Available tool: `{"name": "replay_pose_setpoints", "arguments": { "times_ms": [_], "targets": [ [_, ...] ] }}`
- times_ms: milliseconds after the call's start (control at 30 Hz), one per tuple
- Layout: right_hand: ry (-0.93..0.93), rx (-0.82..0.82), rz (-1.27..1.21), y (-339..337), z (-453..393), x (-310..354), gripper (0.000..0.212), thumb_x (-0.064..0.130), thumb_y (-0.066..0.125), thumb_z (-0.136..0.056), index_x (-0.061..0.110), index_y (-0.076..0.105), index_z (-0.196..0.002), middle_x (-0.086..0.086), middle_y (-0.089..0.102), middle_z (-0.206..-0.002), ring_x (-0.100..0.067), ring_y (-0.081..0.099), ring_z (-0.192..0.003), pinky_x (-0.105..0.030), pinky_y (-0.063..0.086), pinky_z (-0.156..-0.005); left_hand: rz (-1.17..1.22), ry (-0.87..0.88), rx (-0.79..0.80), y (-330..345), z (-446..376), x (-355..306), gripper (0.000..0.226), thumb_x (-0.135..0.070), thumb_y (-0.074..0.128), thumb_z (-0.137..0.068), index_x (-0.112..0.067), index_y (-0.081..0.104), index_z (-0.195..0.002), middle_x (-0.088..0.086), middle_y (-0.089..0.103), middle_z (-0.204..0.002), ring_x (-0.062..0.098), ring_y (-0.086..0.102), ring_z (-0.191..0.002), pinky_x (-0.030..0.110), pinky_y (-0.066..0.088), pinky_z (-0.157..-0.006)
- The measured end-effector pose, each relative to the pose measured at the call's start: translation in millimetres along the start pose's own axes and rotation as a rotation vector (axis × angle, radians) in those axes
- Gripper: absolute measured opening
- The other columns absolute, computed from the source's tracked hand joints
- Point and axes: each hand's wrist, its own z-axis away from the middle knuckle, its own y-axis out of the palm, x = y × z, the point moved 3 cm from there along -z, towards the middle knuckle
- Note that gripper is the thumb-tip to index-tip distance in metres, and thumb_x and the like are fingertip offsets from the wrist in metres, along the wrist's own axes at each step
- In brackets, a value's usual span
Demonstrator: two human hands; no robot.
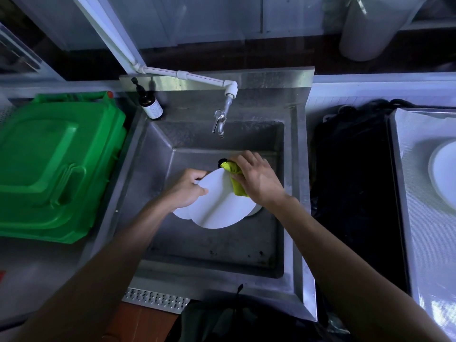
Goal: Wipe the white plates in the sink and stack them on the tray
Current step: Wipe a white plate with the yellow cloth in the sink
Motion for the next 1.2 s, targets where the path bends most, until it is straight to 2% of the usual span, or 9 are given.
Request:
{"name": "replay_pose_setpoints", "arguments": {
  "times_ms": [200,400,500,567,700,767,833,933,1200],
  "targets": [
    [0.001,-0.017,0.099,2.7,-0.3,9.2,0.031,0.035,0.051,-0.101,0.018,0.06,-0.126,-0.007,0.056,-0.12,-0.034,0.052,-0.103,-0.045,0.04,-0.083,-0.037,0.016,-0.002,6.3,-3.5,-3.3,0.056,-0.008,0.064,-0.087,-0.064,0.068,-0.08,-0.019,0.074,-0.089,0.018,0.071,-0.086,0.03,0.054,-0.072],
    [0.115,-0.114,0.118,-1.8,9.7,-1.5,0.022,0.022,0.06,-0.092,0.013,0.066,-0.112,-0.012,0.059,-0.106,-0.038,0.054,-0.092,-0.048,0.044,-0.077,0.062,0.113,-0.12,24.3,-1.8,1.2,0.046,-0.01,0.063,-0.088,-0.055,0.073,-0.088,-0.03,0.071,-0.08,-0.006,0.063,-0.073,0.01,0.043,-0.061],
    [0.169,-0.182,0.087,-8.1,15.7,-12.2,0.028,0.013,0.063,-0.083,0.01,0.066,-0.111,-0.015,0.059,-0.104,-0.039,0.054,-0.092,-0.049,0.046,-0.076,0.105,0.153,-0.212,29.7,3.9,15.3,0.024,-0.019,0.061,-0.087,-0.04,0.074,-0.085,-0.02,0.063,-0.065,-0.002,0.054,-0.059,0.016,0.038,-0.055],
    [0.188,-0.273,0.05,-14.5,19.5,-17.7,0.029,0.013,0.054,-0.085,0.008,0.066,-0.111,-0.015,0.059,-0.103,-0.038,0.053,-0.09,-0.048,0.046,-0.074,0.178,0.069,-0.234,35.7,8.6,31.0,0.015,-0.02,0.061,-0.087,-0.03,0.073,-0.085,-0.008,0.064,-0.067,0.007,0.06,-0.063,0.029,0.047,-0.062],
    [0.244,-0.407,0.012,-22.3,23.8,-24.8,0.037,0.004,0.054,-0.078,0.006,0.066,-0.114,-0.016,0.059,-0.106,-0.038,0.052,-0.09,-0.048,0.045,-0.075,0.647,-0.322,-0.346,52.5,26.1,59.6,0.008,-0.017,0.066,-0.095,-0.017,0.073,-0.099,0.012,0.076,-0.108,0.031,0.073,-0.097,0.044,0.057,-0.085],
    [0.251,-0.458,0.006,-22.2,25.6,-25.1,0.043,-0.004,0.06,-0.074,0.007,0.065,-0.115,-0.016,0.059,-0.107,-0.037,0.052,-0.089,-0.046,0.044,-0.075,0.971,-0.49,-0.169,66.6,30.8,60.0,0.034,-0.036,0.057,-0.101,-0.006,0.069,-0.11,0.016,0.074,-0.115,0.036,0.073,-0.1,0.051,0.055,-0.093],
    [0.243,-0.503,-0.001,-19.9,26.8,-22.6,0.044,-0.008,0.064,-0.073,0.007,0.065,-0.115,-0.016,0.058,-0.106,-0.036,0.051,-0.088,-0.044,0.042,-0.074,1.242,-0.517,0.038,71.4,28.9,47.5,0.059,-0.056,0.049,-0.1,-0.002,0.062,-0.12,0.017,0.074,-0.117,0.039,0.072,-0.103,0.054,0.059,-0.084],
    [0.237,-0.517,0.001,-12.5,28.7,-16.8,0.039,-0.008,0.063,-0.075,0.005,0.065,-0.112,-0.018,0.056,-0.1,-0.036,0.049,-0.085,-0.046,0.042,-0.071,1.424,-0.488,0.084,63.1,15.3,22.0,0.075,-0.067,0.052,-0.094,0.002,0.055,-0.124,0.021,0.072,-0.118,0.042,0.071,-0.106,0.054,0.062,-0.074],
    [0.165,-0.511,-0.041,1.5,44.2,-9.8,0.032,-0.003,0.066,-0.088,0.007,0.062,-0.119,-0.015,0.059,-0.109,-0.033,0.05,-0.088,-0.044,0.042,-0.076,1.613,-0.536,-0.082,53.8,-5.6,-2.3,0.029,-0.015,0.053,-0.103,0.011,0.055,-0.115,0.038,0.065,-0.117,0.045,0.074,-0.09,0.043,0.062,-0.058]
  ]
}}
